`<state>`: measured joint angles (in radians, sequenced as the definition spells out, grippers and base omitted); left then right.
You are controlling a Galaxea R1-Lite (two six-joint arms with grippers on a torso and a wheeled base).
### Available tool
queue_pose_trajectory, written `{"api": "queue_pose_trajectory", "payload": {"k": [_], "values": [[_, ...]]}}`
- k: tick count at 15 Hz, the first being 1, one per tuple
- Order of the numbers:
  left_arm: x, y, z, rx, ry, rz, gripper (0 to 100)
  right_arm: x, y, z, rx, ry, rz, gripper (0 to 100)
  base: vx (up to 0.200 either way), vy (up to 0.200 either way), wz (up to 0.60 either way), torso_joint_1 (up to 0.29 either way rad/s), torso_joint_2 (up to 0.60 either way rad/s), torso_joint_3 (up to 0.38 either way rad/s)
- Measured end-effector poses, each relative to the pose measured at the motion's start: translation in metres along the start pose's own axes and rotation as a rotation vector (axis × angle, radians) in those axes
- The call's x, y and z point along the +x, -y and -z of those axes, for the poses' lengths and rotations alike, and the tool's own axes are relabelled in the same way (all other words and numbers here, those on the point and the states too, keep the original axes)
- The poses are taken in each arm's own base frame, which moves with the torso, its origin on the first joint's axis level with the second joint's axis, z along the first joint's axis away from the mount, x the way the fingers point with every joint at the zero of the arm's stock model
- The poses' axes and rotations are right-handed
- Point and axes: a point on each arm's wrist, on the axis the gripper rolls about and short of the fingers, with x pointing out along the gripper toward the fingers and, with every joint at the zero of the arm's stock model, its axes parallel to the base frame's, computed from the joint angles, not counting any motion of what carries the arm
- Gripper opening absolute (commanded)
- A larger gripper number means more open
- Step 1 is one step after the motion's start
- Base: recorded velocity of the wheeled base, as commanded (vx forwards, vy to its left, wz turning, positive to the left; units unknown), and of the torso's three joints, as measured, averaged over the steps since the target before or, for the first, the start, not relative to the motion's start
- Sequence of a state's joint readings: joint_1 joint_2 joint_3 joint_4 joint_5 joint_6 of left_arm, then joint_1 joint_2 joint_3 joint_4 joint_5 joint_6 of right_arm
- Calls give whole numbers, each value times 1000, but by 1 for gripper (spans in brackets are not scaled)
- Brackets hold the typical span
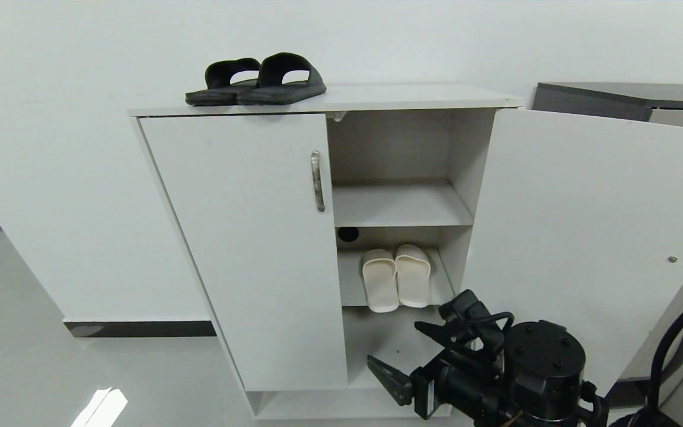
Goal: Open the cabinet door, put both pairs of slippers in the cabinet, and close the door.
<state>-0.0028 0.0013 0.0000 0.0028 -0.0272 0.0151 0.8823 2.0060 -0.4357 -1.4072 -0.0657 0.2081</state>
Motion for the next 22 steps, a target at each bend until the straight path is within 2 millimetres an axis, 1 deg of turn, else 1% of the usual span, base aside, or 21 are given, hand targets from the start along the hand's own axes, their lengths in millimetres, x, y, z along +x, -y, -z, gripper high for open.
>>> {"api": "queue_pose_trajectory", "payload": {"k": [4, 7, 14, 17, 22], "values": [[0, 0, 0, -3, 0, 1, 0, -14, 0, 6, 0, 0, -127, 100, 0, 0, 0, 0, 0, 0], [0, 0, 0, -3, 0, 2, 0, -21, 1, 11, -1, -23, -160, 100, 0, 0, 0, 0, 0, 0], [0, 0, 0, -3, 0, 4, 0, -22, 2, 13, 0, -33, -158, 100, 0, 200, 0, 3, 2, 3], [0, 0, 0, -3, 0, 3, 0, -21, 5, 15, 1, -36, -145, 100, 0, 200, 0, 1, -1, 2], [0, 0, 0, -3, 0, 2, 0, -19, 9, 25, -23, -66, -132, 100, 0, 200, 0, 1, 4, 1]]}}
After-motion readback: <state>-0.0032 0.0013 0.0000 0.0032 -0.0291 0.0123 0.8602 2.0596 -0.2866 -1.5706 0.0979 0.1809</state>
